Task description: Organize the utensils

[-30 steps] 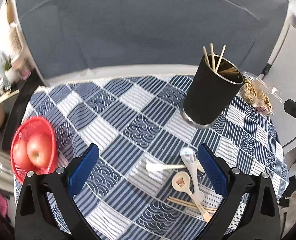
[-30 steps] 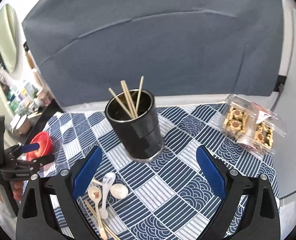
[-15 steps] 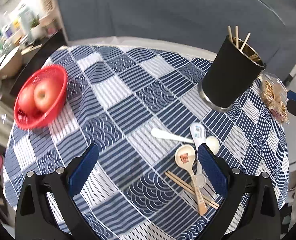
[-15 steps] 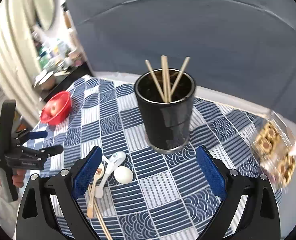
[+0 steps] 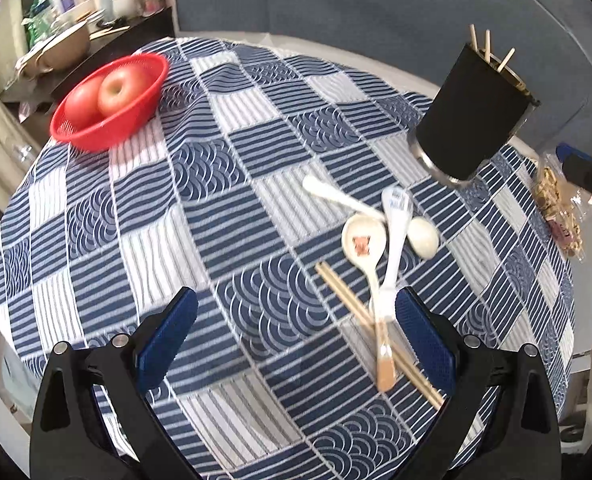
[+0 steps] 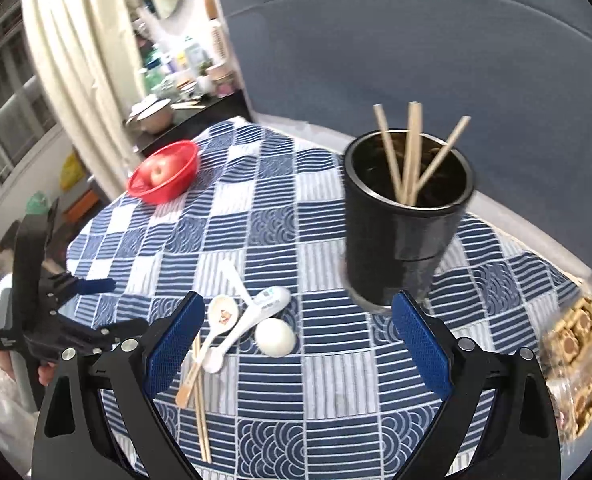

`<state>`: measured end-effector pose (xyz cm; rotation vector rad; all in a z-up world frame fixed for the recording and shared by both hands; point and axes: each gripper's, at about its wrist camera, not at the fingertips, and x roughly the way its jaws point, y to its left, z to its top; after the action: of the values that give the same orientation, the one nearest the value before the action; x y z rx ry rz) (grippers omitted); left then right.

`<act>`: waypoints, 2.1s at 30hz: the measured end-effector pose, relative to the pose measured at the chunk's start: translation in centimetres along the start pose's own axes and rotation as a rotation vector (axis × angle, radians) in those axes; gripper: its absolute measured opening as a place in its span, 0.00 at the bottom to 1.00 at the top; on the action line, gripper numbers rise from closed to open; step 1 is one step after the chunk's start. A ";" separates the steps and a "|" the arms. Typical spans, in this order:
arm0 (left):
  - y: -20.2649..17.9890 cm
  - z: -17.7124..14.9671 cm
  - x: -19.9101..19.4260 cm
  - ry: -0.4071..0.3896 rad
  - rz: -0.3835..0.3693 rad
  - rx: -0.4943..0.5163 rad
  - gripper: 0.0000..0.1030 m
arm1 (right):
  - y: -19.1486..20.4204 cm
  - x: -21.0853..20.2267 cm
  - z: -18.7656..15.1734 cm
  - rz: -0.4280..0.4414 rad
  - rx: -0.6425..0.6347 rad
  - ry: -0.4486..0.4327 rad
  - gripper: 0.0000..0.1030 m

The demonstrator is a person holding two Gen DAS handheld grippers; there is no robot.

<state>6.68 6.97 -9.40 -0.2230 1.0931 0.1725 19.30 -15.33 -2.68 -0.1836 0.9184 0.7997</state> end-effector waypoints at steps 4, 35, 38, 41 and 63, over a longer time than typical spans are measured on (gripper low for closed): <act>0.3 -1.3 0.3 0.015 0.010 -0.012 0.94 | 1.3 1.3 0.2 0.064 -0.060 0.036 0.72; -0.1 -2.0 5.8 0.142 -0.038 0.040 0.94 | 8.0 17.1 -0.2 0.206 -0.414 0.446 0.04; -0.4 -2.0 6.0 0.146 -0.043 0.047 0.94 | 7.7 16.7 -0.2 0.217 -0.371 0.429 0.03; -0.6 -2.3 6.2 0.150 -0.051 0.049 0.94 | 6.8 15.9 -0.1 0.247 -0.282 0.404 0.03; -2.5 -3.7 4.8 0.139 -0.094 0.181 0.09 | 7.8 14.1 0.0 0.284 -0.157 0.342 0.02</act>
<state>6.30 3.77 -15.06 -0.1251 1.2263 -0.0263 18.87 -2.25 -12.13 -0.3395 1.2217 1.1266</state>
